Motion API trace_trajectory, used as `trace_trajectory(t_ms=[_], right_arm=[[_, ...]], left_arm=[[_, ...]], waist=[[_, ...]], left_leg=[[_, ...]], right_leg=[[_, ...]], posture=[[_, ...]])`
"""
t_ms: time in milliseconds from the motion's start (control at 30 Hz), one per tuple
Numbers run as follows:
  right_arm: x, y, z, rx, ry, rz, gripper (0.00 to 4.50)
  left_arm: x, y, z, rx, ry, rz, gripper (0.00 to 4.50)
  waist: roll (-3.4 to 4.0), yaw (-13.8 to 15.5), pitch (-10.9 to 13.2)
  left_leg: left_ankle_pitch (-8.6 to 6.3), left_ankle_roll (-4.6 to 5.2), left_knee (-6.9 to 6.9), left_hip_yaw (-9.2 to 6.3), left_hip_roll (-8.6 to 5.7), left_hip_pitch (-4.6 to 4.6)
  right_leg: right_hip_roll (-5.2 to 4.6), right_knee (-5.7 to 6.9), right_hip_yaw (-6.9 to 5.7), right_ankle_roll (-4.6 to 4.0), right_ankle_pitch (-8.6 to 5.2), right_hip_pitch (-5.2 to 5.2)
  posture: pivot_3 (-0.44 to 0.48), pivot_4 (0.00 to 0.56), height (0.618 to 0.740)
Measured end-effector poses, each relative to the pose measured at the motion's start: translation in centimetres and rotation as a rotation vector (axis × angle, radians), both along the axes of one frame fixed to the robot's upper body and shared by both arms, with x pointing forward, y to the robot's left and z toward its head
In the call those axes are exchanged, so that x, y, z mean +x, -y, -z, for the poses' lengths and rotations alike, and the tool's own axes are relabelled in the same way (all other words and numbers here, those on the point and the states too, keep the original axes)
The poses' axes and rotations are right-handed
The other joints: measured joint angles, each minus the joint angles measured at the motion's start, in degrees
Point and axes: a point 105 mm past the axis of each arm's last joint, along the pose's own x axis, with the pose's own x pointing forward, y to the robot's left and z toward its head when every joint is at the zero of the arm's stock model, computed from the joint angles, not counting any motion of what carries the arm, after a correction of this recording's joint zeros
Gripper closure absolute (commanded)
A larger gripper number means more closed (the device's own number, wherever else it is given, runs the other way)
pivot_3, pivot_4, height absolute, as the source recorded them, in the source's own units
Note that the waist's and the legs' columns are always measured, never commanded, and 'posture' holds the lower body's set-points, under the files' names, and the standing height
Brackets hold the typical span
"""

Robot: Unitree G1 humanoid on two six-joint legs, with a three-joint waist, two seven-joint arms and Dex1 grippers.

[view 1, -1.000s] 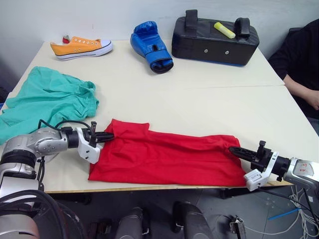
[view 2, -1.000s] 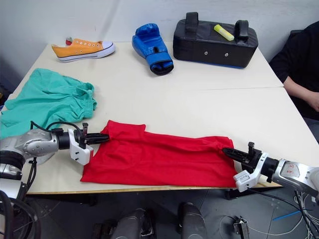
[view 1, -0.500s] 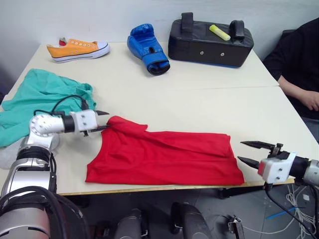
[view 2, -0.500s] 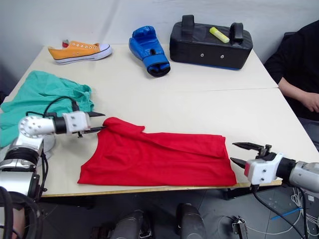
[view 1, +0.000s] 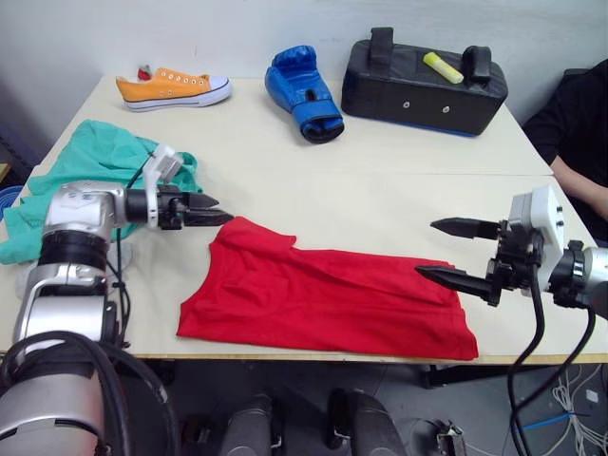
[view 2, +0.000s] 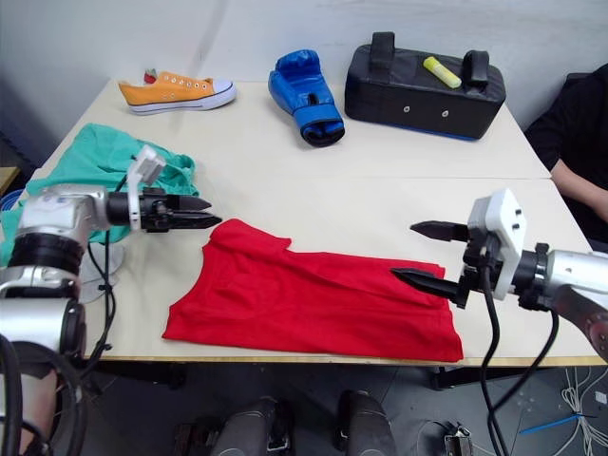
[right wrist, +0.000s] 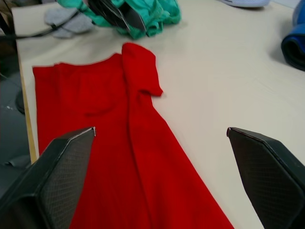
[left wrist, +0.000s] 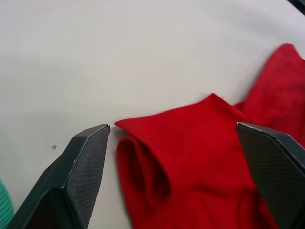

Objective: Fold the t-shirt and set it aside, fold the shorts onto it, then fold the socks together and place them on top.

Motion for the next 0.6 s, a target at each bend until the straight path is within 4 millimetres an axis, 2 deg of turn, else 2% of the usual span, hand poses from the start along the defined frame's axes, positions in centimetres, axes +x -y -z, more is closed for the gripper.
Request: trace_trajectory(t_ms=[167,367,467,600], right_arm=[[0.0,-1.8,1.1,0.002,-0.048,-0.039,0.00],[-0.3,-2.7,1.9,-0.011,-0.070,-0.054,0.00],[-0.4,-2.8,2.1,-0.018,-0.069,-0.045,0.00],[-0.2,-2.4,2.2,-0.011,-0.075,-0.012,0.00]], left_arm=[[1.2,1.7,2.3,0.064,-0.042,-0.038,0.07],[2.3,2.9,2.4,0.088,-0.013,-0.081,0.07],[2.3,3.3,2.5,0.101,-0.011,-0.077,0.63],[2.0,3.3,2.8,0.105,-0.039,-0.056,1.88]], waist=[[-0.01,-0.1,0.0],[-0.03,-0.2,0.0],[-0.03,-0.2,0.0],[-0.03,-0.2,0.0]], left_leg=[[0.00,0.01,0.00,0.00,-0.02,-0.18],[-0.01,0.03,0.01,-0.06,-0.05,-0.15],[-0.01,0.01,0.01,-0.10,-0.05,-0.12],[-0.01,0.01,0.01,-0.09,-0.07,-0.13]], right_leg=[[-0.01,0.05,-0.27,0.00,0.00,-0.05],[-0.07,-0.07,-0.28,0.03,0.02,-0.02],[-0.08,-0.01,-0.29,0.03,0.01,-0.02],[-0.08,-0.01,-0.30,0.03,0.02,-0.02]], posture=[[0.000,0.150,0.740],[0.000,0.150,0.740],[0.000,0.150,0.740],[0.000,0.150,0.740]])
